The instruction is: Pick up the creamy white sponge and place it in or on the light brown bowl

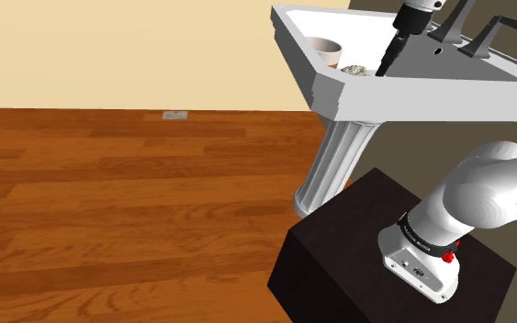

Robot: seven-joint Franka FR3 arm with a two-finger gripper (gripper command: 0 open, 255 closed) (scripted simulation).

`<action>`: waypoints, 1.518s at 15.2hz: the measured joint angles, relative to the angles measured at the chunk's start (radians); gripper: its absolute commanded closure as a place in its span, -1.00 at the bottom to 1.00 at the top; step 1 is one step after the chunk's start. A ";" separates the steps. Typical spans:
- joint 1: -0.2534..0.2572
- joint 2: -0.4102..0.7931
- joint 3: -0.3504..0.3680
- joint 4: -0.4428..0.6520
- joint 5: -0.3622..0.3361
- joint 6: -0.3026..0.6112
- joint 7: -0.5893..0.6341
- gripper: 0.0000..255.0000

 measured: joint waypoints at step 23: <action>0.121 0.692 -0.376 0.421 0.046 0.290 -1.055 -1.00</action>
